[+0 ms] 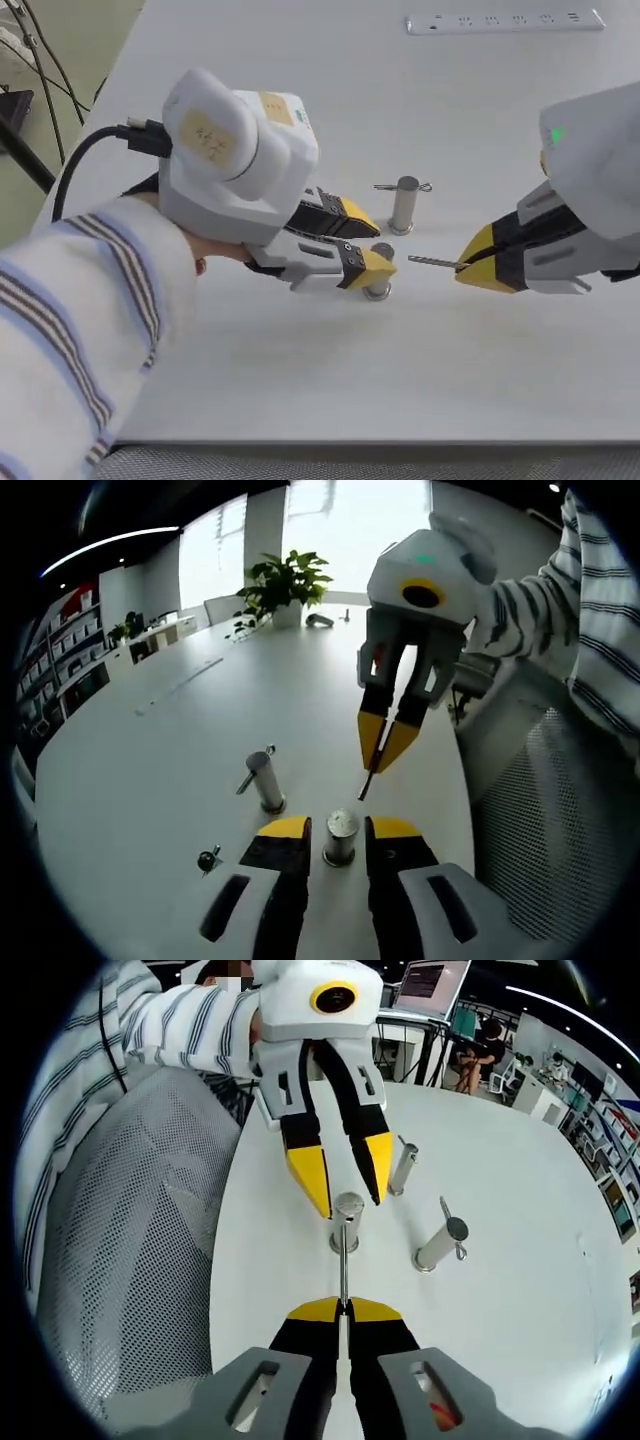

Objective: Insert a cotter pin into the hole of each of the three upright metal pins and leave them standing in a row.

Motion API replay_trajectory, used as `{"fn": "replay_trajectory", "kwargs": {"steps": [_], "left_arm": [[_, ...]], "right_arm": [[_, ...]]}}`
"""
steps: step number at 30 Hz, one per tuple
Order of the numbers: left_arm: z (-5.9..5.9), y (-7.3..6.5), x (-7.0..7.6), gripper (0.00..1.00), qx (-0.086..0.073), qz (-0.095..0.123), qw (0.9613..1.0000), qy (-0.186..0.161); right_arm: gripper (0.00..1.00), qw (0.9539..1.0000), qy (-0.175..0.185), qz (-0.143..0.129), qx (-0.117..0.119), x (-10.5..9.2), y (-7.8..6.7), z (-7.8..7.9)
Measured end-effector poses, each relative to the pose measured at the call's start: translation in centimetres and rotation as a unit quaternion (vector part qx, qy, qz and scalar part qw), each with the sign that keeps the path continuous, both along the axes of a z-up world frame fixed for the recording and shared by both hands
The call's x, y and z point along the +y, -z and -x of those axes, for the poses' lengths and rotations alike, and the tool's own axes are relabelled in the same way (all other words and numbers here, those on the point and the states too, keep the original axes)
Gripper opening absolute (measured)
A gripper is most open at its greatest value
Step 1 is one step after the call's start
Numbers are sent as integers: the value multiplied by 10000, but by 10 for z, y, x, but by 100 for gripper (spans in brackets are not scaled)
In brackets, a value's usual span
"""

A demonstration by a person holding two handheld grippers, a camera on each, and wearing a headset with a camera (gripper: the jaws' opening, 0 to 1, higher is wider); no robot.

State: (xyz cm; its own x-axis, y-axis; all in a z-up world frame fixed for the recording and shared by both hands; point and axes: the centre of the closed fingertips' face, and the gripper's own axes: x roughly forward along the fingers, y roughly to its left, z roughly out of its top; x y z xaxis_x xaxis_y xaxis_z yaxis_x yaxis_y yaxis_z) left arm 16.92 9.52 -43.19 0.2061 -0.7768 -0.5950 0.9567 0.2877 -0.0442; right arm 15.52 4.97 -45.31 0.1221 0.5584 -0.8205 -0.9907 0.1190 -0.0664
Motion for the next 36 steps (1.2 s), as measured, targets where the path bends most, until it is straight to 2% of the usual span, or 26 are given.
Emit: {"fn": "replay_trajectory", "kwargs": {"steps": [5,11,13,20,27,36], "left_arm": [[2,2,-3,10,20,-11,10000,93],[2,4,-4,10,-65,-62,9998,168],[1,4,-5,10,-155,-105,9995,255],[2,4,-6,9,-140,-94,9996,236],[1,5,-5,9,-156,-84,9996,238],[1,4,-8,9,-180,-82,9995,263]], "right_arm": [[0,10000,-16,54,-11,5,3,-3],[0,9999,-54,124,-21,6,4,-4],[0,9999,-53,92,8,8,3,-4],[0,9999,-113,84,-38,13,1,-5],[0,10000,-55,28,19,20,1,-7],[0,9998,-199,-75,-7,34,-2,-5]]}}
